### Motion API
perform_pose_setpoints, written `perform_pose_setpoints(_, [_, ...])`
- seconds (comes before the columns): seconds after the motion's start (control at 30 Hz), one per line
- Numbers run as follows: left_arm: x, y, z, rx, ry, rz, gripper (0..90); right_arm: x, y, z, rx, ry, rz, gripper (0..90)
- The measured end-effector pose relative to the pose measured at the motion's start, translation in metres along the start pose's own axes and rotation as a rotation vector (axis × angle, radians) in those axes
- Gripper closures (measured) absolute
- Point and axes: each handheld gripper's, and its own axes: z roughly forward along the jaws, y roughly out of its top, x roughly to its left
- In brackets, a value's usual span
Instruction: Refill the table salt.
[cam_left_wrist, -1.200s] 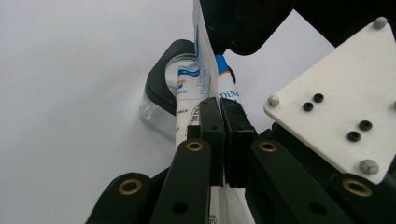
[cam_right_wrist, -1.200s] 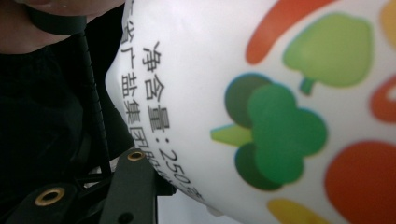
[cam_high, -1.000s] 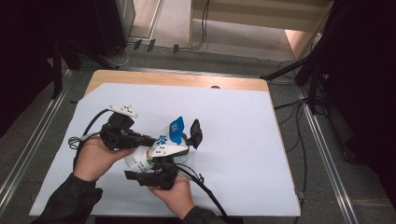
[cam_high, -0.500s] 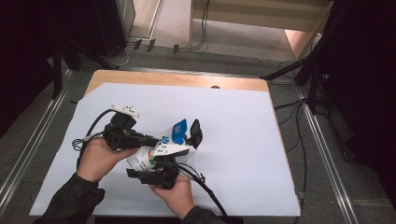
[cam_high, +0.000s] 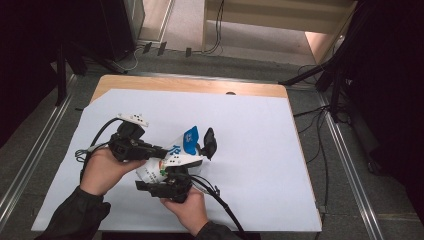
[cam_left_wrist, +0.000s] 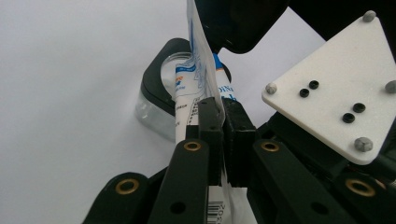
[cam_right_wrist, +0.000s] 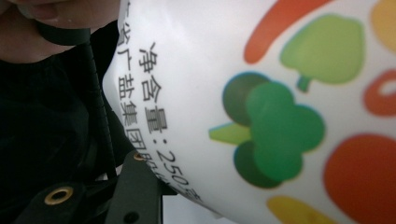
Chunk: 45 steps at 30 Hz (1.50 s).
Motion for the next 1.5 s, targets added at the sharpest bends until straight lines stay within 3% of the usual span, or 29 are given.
perform_pose_setpoints(0.3, [0.0001,0.0004,-0.0029,-0.005,0.014,-0.002,90.0,0.0026,0.0009,0.0019,0.009,-0.01,-0.037,58.2])
perform_pose_setpoints(0.5, [-0.0002,0.0004,-0.0015,-0.012,0.01,-0.011,90.0,0.0018,0.0015,0.0011,0.011,-0.023,-0.022,61.8])
perform_pose_setpoints(0.77, [-0.0004,0.0004,-0.0029,-0.03,-0.017,-0.014,87.2,0.0005,0.004,-0.0026,-0.011,0.004,-0.017,62.9])
perform_pose_setpoints(0.9, [0.0005,0.0002,-0.0054,-0.021,-0.017,-0.018,85.9,-0.0034,0.003,-0.0037,-0.021,0.017,0.015,63.0])
perform_pose_setpoints(1.5, [0.0002,-0.0008,-0.006,-0.001,-0.003,-0.01,90.0,-0.0026,0.0017,-0.0014,-0.002,0.011,-0.005,62.7])
